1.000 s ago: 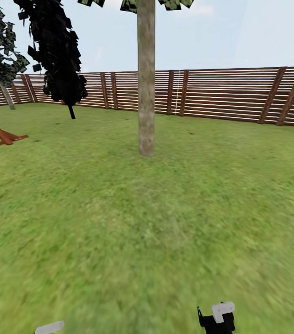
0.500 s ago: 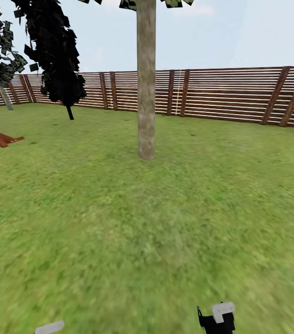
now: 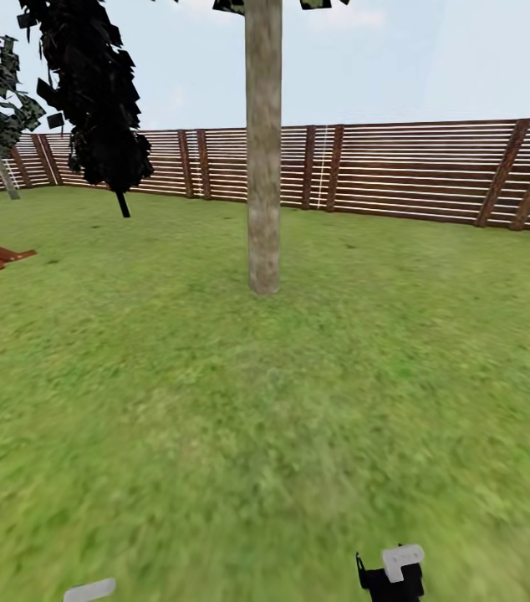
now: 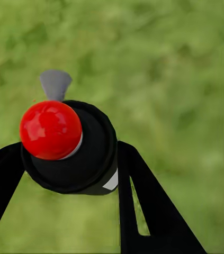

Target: In the garden, pick up the pesticide atomizer on the floor and spray pesticide onto both trees until each tree trunk is fully covered.

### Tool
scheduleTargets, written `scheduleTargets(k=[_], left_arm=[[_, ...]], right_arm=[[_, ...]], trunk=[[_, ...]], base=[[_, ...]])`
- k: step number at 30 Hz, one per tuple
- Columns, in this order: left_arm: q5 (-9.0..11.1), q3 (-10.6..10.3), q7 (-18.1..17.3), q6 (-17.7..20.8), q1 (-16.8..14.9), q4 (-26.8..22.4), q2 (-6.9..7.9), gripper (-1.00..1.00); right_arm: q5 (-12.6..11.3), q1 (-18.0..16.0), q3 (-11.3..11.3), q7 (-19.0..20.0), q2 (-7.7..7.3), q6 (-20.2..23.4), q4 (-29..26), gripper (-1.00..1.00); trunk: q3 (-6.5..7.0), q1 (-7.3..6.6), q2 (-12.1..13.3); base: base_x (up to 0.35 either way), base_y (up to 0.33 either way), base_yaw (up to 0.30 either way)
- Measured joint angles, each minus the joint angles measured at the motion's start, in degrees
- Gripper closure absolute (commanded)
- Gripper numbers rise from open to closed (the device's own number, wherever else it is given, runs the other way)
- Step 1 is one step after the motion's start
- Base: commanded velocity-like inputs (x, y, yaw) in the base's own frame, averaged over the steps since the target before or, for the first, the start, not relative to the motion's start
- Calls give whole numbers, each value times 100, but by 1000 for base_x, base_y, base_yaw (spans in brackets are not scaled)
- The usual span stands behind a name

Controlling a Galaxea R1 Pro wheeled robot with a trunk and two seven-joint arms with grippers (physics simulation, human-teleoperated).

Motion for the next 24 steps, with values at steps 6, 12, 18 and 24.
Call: scheduleTargets(k=[6, 12, 18, 24], left_arm=[[0, -1, 0, 0, 0, 0, -1, 100], [0, -1, 0, 0, 0, 1, -1, 100], [0, -1, 0, 0, 0, 1, 3, 100], [0, 0, 0, 0, 0, 0, 1, 100]], right_arm=[[-1, 0, 1, 0, 1, 0, 0, -100], [-1, 0, 0, 0, 4, 0, 0, -100], [0, 0, 1, -2, 5, 1, 0, -100], [-1, 0, 0, -4, 5, 0, 0, -100]], trunk=[[0, 0, 0], [0, 0, 0], [0, 0, 0], [0, 0, 0]], base=[[340, 0, 0], [340, 0, 0], [340, 0, 0], [340, 0, 0]])
